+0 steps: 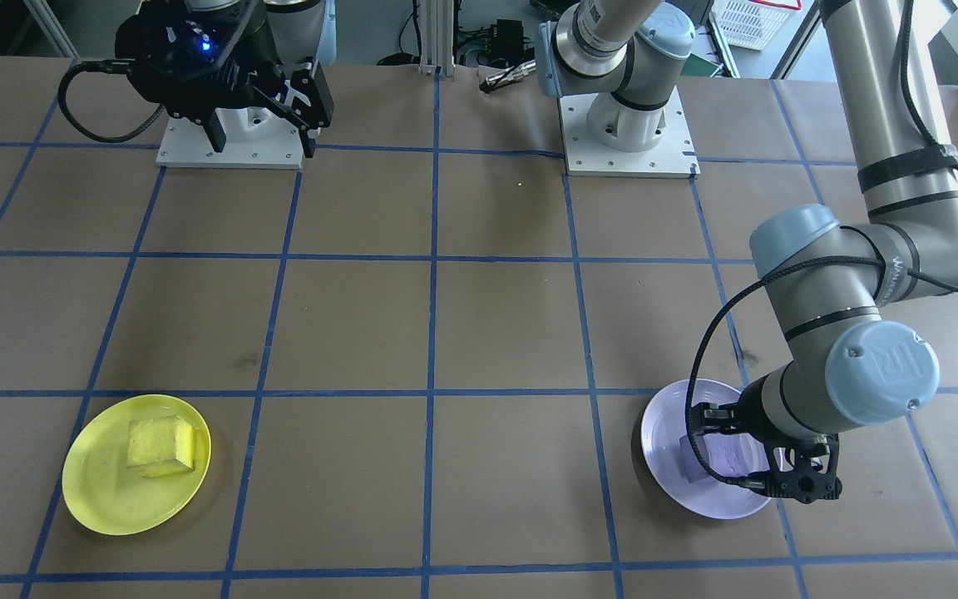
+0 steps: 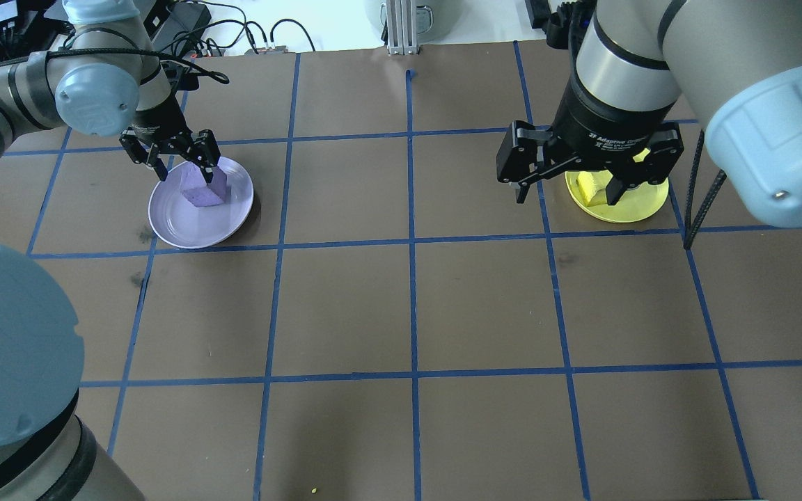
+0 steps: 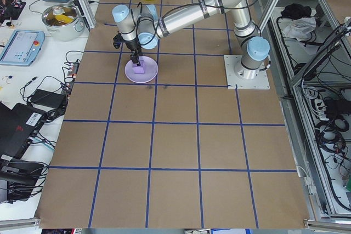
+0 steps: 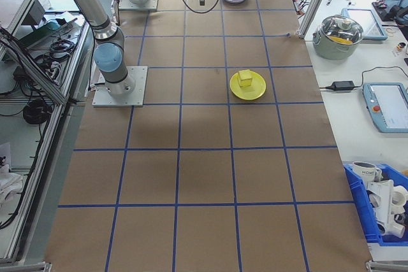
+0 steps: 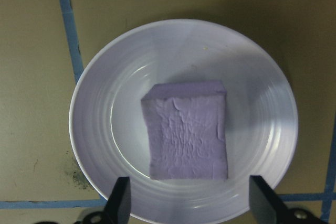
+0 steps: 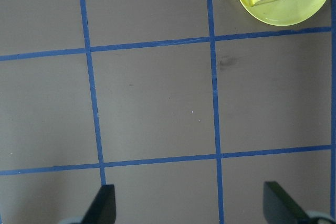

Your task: Sort blocks by color into plates

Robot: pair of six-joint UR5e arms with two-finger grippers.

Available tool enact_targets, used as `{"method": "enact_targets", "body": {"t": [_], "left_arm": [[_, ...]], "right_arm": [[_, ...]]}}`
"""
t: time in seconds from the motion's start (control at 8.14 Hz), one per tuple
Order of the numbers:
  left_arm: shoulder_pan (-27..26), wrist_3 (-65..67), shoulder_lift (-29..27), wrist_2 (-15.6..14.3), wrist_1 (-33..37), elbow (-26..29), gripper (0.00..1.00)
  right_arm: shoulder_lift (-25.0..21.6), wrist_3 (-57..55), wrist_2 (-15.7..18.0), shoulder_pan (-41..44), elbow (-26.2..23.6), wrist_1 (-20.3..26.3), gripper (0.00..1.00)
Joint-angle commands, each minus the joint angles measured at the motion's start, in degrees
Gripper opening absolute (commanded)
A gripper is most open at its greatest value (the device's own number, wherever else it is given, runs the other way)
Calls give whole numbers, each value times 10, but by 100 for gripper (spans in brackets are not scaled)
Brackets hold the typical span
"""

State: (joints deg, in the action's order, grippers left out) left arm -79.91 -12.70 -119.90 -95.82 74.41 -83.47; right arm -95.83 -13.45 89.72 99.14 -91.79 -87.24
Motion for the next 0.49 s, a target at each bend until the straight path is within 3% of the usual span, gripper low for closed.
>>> {"method": "enact_targets", "body": {"t": [0.0, 0.25, 0.37], "left_arm": [[-2, 4, 29, 2, 8, 0, 100], [-10, 67, 83, 4, 43, 0, 100], [-13, 86, 120, 32, 72, -1, 100]], "right_arm": [[-1, 0, 0, 0, -1, 3, 100], [-2, 1, 1, 0, -1, 4, 100], [-1, 1, 1, 0, -1, 4, 100]]}}
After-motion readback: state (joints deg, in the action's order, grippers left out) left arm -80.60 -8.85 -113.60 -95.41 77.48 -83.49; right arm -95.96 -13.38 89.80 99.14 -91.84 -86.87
